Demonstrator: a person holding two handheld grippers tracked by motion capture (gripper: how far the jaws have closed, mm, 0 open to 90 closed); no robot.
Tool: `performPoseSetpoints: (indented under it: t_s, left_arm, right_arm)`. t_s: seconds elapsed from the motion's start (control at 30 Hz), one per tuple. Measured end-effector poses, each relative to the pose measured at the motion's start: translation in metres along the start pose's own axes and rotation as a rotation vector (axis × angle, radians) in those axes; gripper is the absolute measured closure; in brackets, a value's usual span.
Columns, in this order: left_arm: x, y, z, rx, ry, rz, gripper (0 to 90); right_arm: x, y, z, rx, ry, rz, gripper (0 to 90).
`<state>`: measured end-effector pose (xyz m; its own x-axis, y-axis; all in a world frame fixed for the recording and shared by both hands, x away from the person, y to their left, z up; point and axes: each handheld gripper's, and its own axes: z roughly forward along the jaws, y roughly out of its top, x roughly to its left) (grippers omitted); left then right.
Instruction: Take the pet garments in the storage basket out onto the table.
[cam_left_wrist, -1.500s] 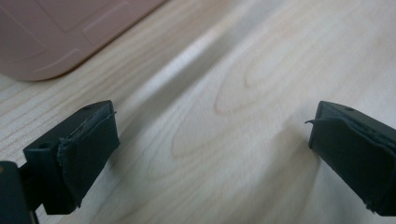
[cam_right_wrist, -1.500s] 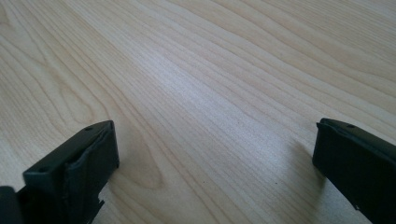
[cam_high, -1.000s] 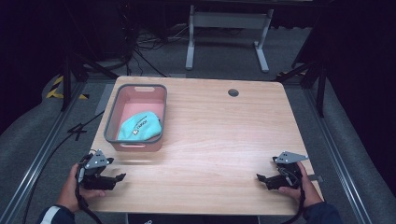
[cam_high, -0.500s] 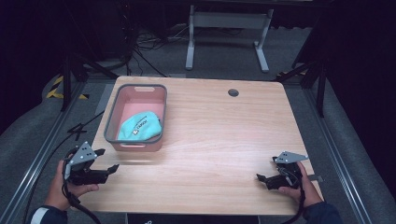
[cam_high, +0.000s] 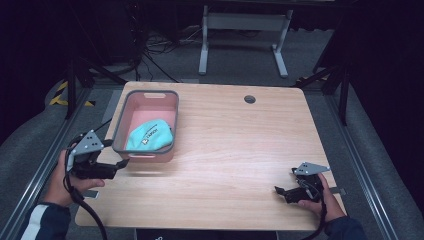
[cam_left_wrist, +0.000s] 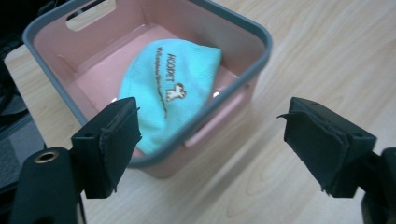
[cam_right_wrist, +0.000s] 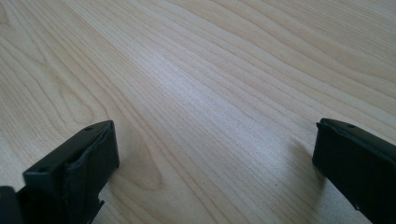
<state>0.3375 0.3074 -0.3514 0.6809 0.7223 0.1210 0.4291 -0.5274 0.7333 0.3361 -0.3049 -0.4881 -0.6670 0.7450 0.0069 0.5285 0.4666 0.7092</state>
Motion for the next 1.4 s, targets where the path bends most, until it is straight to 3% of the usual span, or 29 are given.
performPoseSetpoints:
  t_s: [0.1, 0.2, 0.27, 0.33, 0.4, 0.47, 0.5, 0.53, 0.57, 0.7, 0.77, 1.07, 1.17, 1.4]
  left_arm:
    - [0.006, 0.017, 0.007, 0.06, 0.064, 0.049, 23.5]
    - [0.016, 0.034, 0.019, 0.085, 0.048, 0.034, 23.7]
    - [0.018, 0.038, 0.022, 0.092, 0.044, 0.037, 23.2]
    - [0.023, 0.046, 0.035, 0.114, 0.015, 0.031, 23.2]
    - [0.027, 0.051, 0.047, 0.153, 0.021, 0.018, 23.1]
    - [0.031, 0.056, 0.062, 0.226, 0.013, 0.015, 23.4]
    - [0.033, 0.059, 0.07, 0.25, -0.008, 0.018, 23.4]
    - [0.037, 0.061, 0.08, 0.265, -0.025, 0.01, 23.3]
    - [0.037, 0.061, 0.08, 0.265, -0.025, 0.01, 23.2]
    - [0.044, 0.069, 0.106, 0.351, -0.06, 0.02, 22.2]
    - [0.045, 0.071, 0.114, 0.369, -0.074, 0.014, 20.8]
    - [0.046, 0.077, 0.15, 0.501, -0.056, -0.012, 18.0]
    - [0.045, 0.079, 0.159, 0.522, -0.057, -0.009, 17.9]
    - [0.043, 0.081, 0.185, 0.628, -0.061, 0.014, 20.1]
  right_arm:
    - [0.0, 0.0, 0.0, 0.0, 0.0, 0.0, 0.5]
    - [0.0, 0.0, 0.0, 0.0, 0.0, 0.0, 0.5]
    - [0.0, 0.0, 0.0, 0.0, 0.0, 0.001, 0.5]
    - [0.0, 0.0, 0.0, 0.0, 0.0, 0.001, 0.5]
    - [0.0, 0.0, 0.0, 0.0, 0.0, 0.0, 0.5]
    - [0.0, 0.0, 0.0, 0.0, -0.001, 0.005, 0.6]
    - [0.0, 0.0, 0.0, 0.0, -0.002, 0.004, 0.6]
    - [0.0, 0.0, 0.0, 0.001, -0.002, 0.004, 0.6]
    - [0.0, 0.0, 0.0, 0.001, -0.002, 0.004, 0.6]
    - [0.0, 0.0, 0.0, 0.001, -0.001, 0.001, 0.6]
    - [0.0, 0.0, 0.0, 0.001, -0.001, 0.001, 0.6]
    - [0.0, 0.0, 0.0, 0.0, -0.001, 0.0, 0.6]
    - [0.0, 0.0, 0.0, 0.0, -0.001, 0.0, 0.6]
    - [0.0, 0.0, 0.0, 0.0, -0.001, -0.001, 0.6]
